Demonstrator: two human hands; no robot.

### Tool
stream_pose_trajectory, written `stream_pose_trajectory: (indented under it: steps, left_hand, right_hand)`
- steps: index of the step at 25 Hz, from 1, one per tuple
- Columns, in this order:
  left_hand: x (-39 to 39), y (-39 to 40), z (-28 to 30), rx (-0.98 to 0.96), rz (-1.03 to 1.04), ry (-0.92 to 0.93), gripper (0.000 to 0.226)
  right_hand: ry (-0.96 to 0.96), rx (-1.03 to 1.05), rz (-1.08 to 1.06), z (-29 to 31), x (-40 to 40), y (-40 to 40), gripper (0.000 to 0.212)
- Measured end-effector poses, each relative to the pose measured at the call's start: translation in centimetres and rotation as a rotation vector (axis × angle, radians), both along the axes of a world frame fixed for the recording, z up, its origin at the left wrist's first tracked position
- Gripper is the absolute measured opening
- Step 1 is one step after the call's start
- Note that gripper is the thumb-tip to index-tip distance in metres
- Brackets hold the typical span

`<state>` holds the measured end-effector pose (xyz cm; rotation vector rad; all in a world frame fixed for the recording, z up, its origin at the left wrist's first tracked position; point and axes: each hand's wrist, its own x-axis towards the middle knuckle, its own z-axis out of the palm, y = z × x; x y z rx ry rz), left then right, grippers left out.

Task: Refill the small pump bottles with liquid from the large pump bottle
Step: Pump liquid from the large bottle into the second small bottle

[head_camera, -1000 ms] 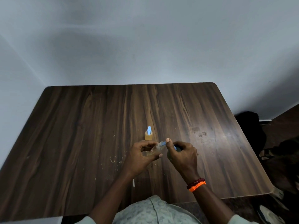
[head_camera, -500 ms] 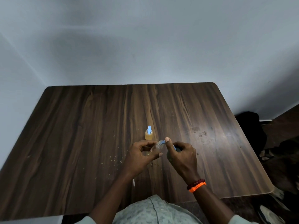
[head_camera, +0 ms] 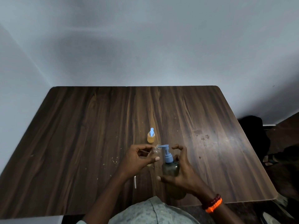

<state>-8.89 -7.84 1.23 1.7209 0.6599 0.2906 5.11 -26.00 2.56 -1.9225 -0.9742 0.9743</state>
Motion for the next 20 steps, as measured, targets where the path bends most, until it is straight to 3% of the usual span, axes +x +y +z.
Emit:
stream_pose_trajectory:
  steps: [6, 9, 16, 20]
  left_hand:
    - [-0.5, 0.1, -0.1, 0.008, -0.023, -0.038, 0.039]
    - [-0.6, 0.3, 0.1, 0.024, -0.019, -0.038, 0.037]
    - [-0.7, 0.1, 0.1, 0.049, -0.026, -0.022, 0.044]
    - [-0.6, -0.1, 0.4, 0.054, -0.016, -0.041, 0.040]
  right_hand:
    - [-0.152, 0.202, 0.086, 1.4, -1.1, -0.1, 0.098]
    - [-0.197, 0.227, 0.093, 1.2, -1.1, 0.5, 0.101]
    - [-0.323, 0.235, -0.038, 0.3, -1.3, 0.6, 0.083]
    - [-0.393, 0.186, 0.003, 0.0, -1.3, 0.7, 0.093]
